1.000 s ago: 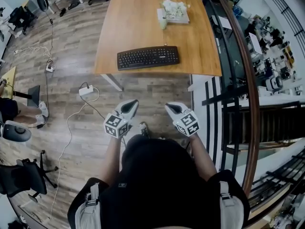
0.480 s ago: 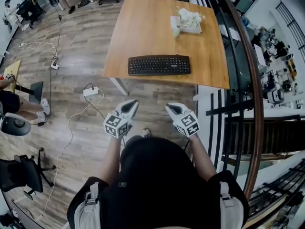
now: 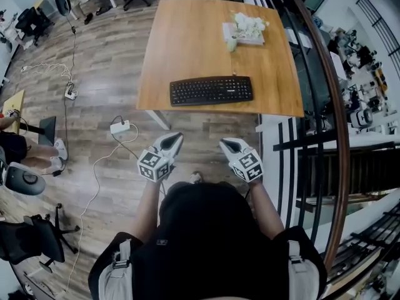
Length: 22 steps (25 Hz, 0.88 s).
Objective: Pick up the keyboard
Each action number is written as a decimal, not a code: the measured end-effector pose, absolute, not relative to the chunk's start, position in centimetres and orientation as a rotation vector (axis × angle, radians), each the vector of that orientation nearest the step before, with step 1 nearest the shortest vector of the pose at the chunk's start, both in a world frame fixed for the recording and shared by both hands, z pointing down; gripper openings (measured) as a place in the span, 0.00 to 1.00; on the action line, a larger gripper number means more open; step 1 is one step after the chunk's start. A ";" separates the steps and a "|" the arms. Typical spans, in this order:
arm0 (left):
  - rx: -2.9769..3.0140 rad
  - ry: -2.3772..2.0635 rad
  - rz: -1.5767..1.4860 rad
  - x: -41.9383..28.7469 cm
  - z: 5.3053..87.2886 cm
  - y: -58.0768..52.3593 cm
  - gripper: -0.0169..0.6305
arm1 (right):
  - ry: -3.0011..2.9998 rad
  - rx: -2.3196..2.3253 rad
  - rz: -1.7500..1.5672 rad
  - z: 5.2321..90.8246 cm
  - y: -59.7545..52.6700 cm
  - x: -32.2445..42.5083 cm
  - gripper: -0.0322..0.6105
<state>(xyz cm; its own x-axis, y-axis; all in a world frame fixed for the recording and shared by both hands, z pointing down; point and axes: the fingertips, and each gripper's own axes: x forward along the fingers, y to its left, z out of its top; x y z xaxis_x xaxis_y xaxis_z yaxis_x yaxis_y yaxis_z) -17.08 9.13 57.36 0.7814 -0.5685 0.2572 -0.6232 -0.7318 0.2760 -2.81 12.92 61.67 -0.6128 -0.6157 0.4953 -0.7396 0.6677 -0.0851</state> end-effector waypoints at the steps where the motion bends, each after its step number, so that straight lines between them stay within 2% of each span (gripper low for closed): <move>1: 2.630 -0.902 0.225 -17.2 57.4 9.0 0.05 | -2.450 1.067 0.400 61.8 12.9 -2.9 0.05; 22: 2.574 -0.986 0.265 -20.6 58.2 9.3 0.05 | -2.466 0.995 0.424 63.4 11.2 -4.7 0.05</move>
